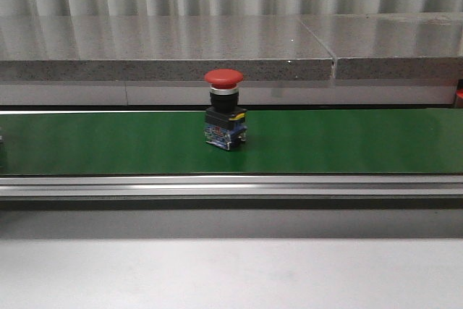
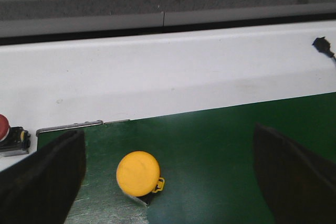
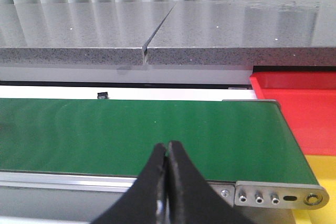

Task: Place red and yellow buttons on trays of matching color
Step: 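Set the yellow button on the green belt and release it, then move the right gripper above the red button arriving on the belt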

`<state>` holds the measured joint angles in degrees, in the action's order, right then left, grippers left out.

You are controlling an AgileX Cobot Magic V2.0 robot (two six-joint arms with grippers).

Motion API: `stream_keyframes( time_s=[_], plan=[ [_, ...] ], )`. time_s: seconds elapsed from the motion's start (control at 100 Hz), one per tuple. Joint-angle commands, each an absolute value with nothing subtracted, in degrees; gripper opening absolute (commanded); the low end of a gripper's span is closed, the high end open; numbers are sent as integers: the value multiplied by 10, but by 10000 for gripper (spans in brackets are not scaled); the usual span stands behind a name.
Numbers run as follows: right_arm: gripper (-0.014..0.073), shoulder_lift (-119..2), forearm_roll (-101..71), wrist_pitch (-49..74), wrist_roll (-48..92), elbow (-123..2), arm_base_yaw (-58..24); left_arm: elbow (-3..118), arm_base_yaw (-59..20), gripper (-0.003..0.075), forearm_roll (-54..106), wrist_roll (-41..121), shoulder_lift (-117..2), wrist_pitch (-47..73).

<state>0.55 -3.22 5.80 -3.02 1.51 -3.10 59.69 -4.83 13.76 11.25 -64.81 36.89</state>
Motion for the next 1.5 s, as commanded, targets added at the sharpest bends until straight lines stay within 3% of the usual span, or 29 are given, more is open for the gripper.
stream_keyframes(
  time_s=[0.0, 0.26, 0.36, 0.43, 0.62, 0.73, 0.9, 1.2, 1.49],
  plan=[
    [-67, 15, -28, 12, -28, 16, -32, 563, -65, 619, 149, 113, -577, 299],
    [-67, 15, -28, 11, -28, 16, -32, 410, -77, 617, 174, 113, -406, 266],
    [-67, 15, -28, 11, -28, 16, -32, 360, -77, 570, 174, 113, -347, 252],
    [-67, 15, -28, 5, -28, 16, -32, 330, -77, 487, 174, 113, -309, 244],
    [-67, 15, -28, -31, -28, 16, -32, 276, -77, 140, 174, 113, -243, 222],
    [-67, 14, -29, -37, -29, 4, -32, 268, -77, -22, 174, 113, -235, 211],
    [-67, -21, -39, 22, -52, -67, -32, 267, -77, -20, 174, 113, -235, 200],
    [-67, -215, -41, 336, -52, -307, -32, 267, -77, -20, 174, 113, -235, 200],
    [-67, -386, -42, 393, -52, -437, -32, 267, -77, -20, 174, 113, -235, 203]
  ],
)
